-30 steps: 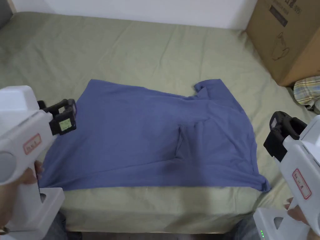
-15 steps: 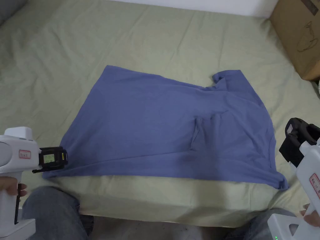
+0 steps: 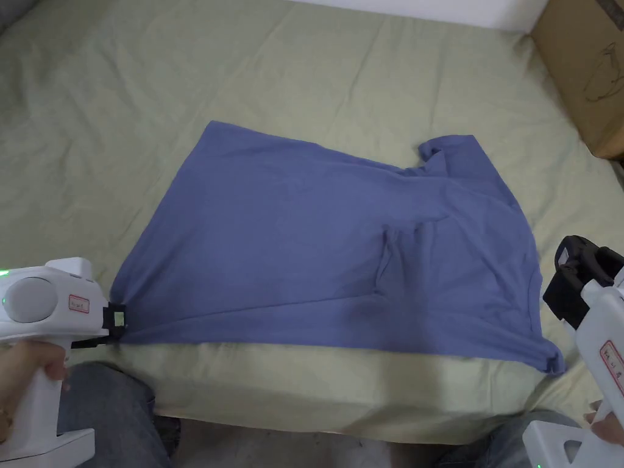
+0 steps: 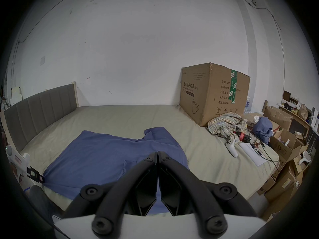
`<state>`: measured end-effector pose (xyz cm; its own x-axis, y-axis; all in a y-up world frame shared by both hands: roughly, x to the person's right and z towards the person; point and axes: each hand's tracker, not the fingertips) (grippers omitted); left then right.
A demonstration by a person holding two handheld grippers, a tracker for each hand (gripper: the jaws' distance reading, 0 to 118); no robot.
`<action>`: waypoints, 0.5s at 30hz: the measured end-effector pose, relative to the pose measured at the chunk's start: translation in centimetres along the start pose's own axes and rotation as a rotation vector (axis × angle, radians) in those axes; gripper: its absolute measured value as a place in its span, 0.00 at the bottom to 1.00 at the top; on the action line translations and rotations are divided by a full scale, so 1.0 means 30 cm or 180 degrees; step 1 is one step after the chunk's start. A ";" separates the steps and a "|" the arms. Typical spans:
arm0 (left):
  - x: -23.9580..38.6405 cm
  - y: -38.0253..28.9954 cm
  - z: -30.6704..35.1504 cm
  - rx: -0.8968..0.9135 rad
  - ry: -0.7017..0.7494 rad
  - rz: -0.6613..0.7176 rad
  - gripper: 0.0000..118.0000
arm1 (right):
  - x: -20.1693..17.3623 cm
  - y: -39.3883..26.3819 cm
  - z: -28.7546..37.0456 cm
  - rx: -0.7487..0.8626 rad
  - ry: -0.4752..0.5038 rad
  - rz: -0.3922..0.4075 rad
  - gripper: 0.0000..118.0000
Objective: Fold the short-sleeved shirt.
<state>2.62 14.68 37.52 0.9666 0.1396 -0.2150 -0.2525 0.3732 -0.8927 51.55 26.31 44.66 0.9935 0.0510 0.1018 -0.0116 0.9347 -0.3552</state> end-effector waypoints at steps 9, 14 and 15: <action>0.015 0.026 0.165 0.0527 -0.0198 0.0058 0.02 | 0.115 0.013 -0.037 -0.0476 -0.0077 -0.0111 0.00; 0.025 0.047 0.244 0.0756 -0.0344 0.0134 0.02 | 0.230 -0.072 -0.163 -0.1404 0.0008 -0.0192 0.65; 0.031 0.050 0.247 0.0790 -0.0365 0.0150 0.02 | 0.250 -0.107 -0.196 -0.1653 0.0045 -0.0212 0.82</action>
<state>2.80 22.17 38.90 0.9457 0.2598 -0.1952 -0.3138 0.5751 -0.7555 59.70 21.61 41.10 0.9916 -0.0109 0.1286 0.1059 0.6380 -0.7628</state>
